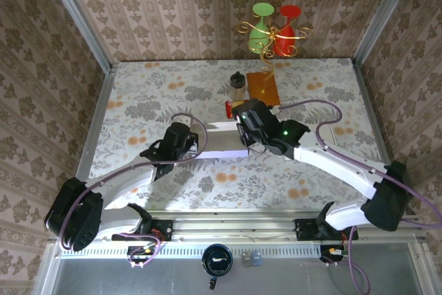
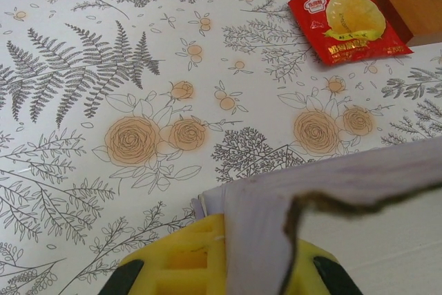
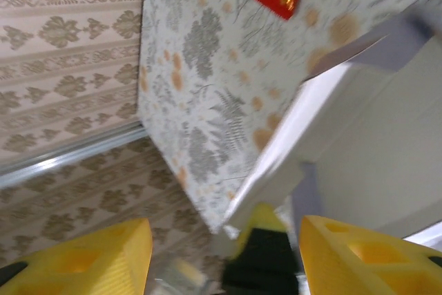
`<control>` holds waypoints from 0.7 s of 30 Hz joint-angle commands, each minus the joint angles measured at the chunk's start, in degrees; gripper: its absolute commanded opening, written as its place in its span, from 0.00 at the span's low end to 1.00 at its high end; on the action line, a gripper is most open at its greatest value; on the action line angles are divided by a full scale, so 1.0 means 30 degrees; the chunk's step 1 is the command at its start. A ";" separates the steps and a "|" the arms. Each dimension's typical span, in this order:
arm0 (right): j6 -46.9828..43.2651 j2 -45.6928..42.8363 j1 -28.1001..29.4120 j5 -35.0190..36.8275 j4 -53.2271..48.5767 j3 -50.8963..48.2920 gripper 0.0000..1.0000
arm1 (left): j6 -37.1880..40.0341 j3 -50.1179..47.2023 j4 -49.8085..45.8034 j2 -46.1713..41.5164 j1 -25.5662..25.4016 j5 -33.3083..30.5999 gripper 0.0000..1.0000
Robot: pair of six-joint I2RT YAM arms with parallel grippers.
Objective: Fold the paper box
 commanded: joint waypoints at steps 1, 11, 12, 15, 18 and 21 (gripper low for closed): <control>0.3043 0.1592 0.0005 0.0017 -0.0766 0.0741 0.59 | -0.0498 -0.0464 -0.0463 -0.0152 -0.0383 -0.0359 0.00; 0.3521 0.3300 -0.0258 -0.1104 -0.0543 0.0968 0.52 | -0.0509 -0.0422 -0.0309 0.0002 -0.0822 -0.0569 0.00; 0.3576 0.3471 -0.0391 -0.1216 -0.0304 0.0842 0.49 | -0.0520 -0.0445 -0.0262 0.0031 -0.0821 -0.0554 0.00; 0.3570 0.3899 -0.0708 -0.1614 0.0572 0.0465 0.42 | -0.0463 -0.0409 -0.0240 0.0089 -0.0900 -0.0554 0.00; 0.3514 0.4047 -0.0897 -0.1839 0.0885 0.0246 0.37 | -0.0467 -0.0327 -0.0188 0.0178 -0.0915 -0.0528 0.00; 0.3397 0.3958 -0.1060 -0.2097 0.1206 0.0014 0.27 | -0.0468 -0.0307 -0.0107 0.0251 -0.1014 -0.0525 0.00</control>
